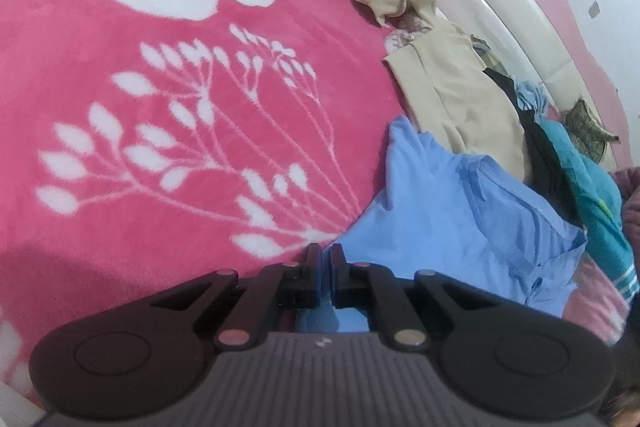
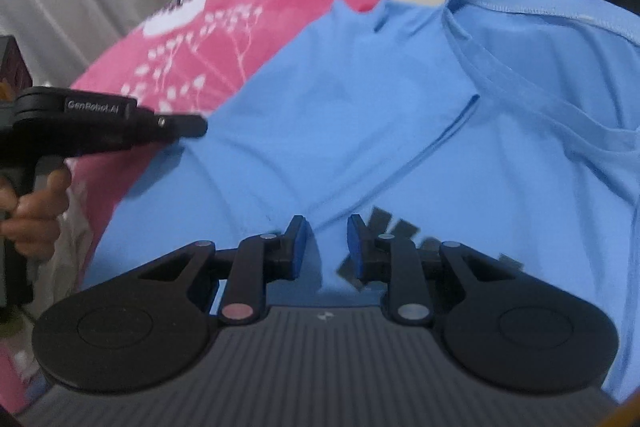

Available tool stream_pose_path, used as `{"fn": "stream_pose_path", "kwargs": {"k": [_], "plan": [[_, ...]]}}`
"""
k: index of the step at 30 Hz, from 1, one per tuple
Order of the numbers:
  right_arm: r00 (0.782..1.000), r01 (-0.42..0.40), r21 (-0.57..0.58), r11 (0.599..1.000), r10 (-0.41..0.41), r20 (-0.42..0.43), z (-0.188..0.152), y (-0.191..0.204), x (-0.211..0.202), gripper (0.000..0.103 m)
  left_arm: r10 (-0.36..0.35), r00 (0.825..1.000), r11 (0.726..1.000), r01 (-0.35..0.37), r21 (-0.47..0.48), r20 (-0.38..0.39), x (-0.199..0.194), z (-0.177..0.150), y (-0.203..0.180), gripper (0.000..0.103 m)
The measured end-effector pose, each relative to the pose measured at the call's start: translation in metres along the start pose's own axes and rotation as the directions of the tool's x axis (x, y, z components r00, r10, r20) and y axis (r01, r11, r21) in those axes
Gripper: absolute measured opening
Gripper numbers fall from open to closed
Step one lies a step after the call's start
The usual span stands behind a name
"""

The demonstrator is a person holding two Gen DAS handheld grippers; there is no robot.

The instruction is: Fold clothes

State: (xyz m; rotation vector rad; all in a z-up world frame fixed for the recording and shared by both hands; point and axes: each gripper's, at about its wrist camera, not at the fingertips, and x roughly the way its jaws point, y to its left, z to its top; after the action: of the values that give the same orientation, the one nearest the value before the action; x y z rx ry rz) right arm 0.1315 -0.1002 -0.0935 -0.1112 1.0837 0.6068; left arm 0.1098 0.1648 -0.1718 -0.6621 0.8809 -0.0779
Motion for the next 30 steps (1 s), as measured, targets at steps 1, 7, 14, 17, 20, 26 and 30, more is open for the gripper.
{"fn": "stream_pose_path", "kwargs": {"k": [1,7,14,17,20,26,30], "plan": [[1.000,0.004,-0.009,1.000,-0.004,-0.008,0.005,0.001,-0.005,0.022,0.004,1.000,1.000,-0.004,0.013,0.005,0.000,-0.001,-0.001,0.006],[0.987,-0.041,0.024,0.999,0.037,0.154,0.072,-0.014,-0.013,0.023,0.015,1.000,0.999,-0.016,0.051,0.028,-0.002,-0.006,-0.006,0.006],[0.994,-0.046,0.128,0.991,0.033,0.105,0.151,-0.030,0.057,0.033,0.017,0.999,0.996,-0.020,0.085,0.040,-0.003,-0.010,-0.007,0.006],[0.999,0.002,0.090,0.996,-0.005,0.036,0.160,-0.022,0.079,0.033,0.025,0.998,0.993,-0.030,0.113,0.049,-0.003,-0.012,-0.010,0.006],[0.998,0.048,0.049,0.998,-0.047,-0.032,0.169,-0.013,0.100,0.029,0.031,0.998,0.991,-0.039,0.129,0.063,-0.004,-0.015,-0.013,0.006],[0.986,-0.008,0.173,0.985,-0.021,0.162,0.153,-0.031,0.066,0.004,0.029,0.997,0.996,-0.035,0.084,0.078,-0.005,-0.017,-0.010,0.006],[0.970,-0.071,0.204,0.976,0.020,0.242,0.144,-0.037,0.070,0.004,0.030,0.996,0.996,-0.036,0.080,0.079,-0.006,-0.017,-0.010,0.006]]}}
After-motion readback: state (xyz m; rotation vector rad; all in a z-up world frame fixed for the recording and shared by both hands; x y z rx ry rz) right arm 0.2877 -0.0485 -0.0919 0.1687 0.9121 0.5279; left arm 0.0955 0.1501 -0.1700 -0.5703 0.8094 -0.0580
